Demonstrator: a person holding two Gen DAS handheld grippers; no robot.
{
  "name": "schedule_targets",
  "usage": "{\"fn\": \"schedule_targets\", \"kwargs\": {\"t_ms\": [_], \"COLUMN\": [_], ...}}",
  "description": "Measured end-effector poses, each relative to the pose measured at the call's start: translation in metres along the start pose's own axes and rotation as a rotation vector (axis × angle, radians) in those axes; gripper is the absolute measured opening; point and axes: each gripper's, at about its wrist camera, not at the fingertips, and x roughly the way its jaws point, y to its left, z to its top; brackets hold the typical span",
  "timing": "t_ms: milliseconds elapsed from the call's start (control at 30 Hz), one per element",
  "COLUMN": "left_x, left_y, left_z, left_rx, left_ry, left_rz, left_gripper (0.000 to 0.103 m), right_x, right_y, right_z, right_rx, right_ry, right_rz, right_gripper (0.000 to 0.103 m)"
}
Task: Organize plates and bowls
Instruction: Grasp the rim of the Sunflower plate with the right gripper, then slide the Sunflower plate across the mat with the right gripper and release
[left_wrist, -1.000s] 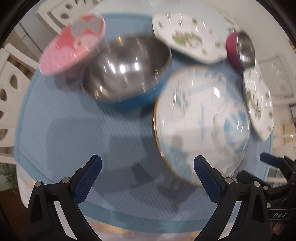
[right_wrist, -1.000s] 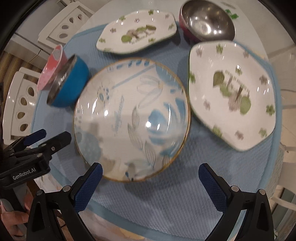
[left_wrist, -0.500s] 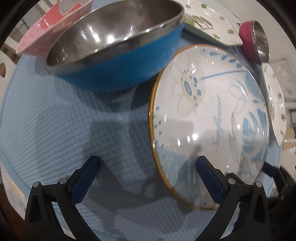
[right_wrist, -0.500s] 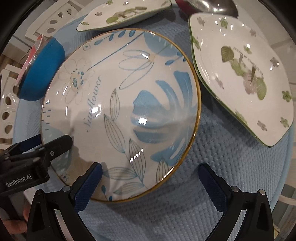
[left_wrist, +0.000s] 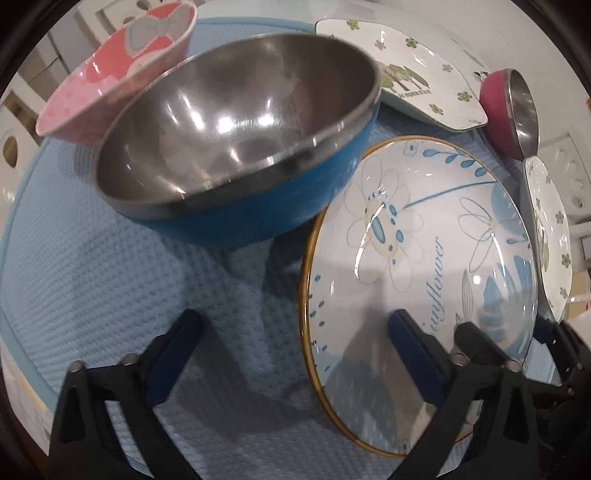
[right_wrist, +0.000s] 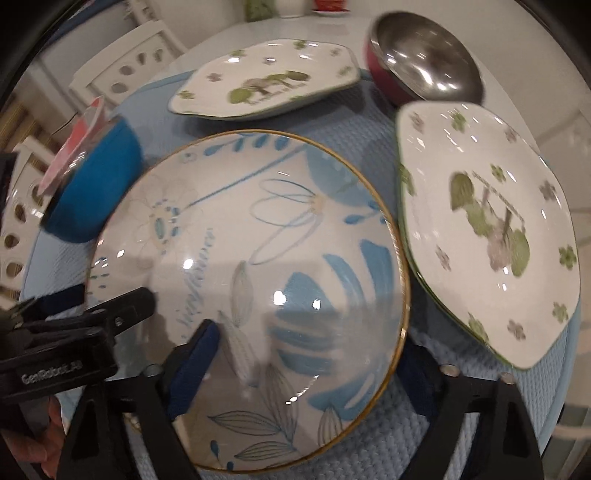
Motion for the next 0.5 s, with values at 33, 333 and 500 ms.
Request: {"fn": "schedule_targets", "kwargs": {"t_ms": [33,333,500], "left_x": [-0.005,-0.010,-0.009], "left_y": [0.001,-0.030,-0.028], "left_z": [0.008,0.022,0.023], "left_rx": [0.005,0.158,0.207], "left_ry": [-0.033,-0.036,-0.013], "left_rz": [-0.003,-0.009,-0.020], "left_gripper": [0.060,0.035,0.035], "right_x": [-0.001,0.000,0.006], "right_y": [-0.004,-0.016,-0.019], "right_z": [0.003,0.017,0.017], "right_rx": [0.040,0.108,0.089], "right_ry": [-0.005,0.033,0.055], "right_rz": [0.005,0.055,0.060], "right_gripper": [0.068,0.043,0.043]}}
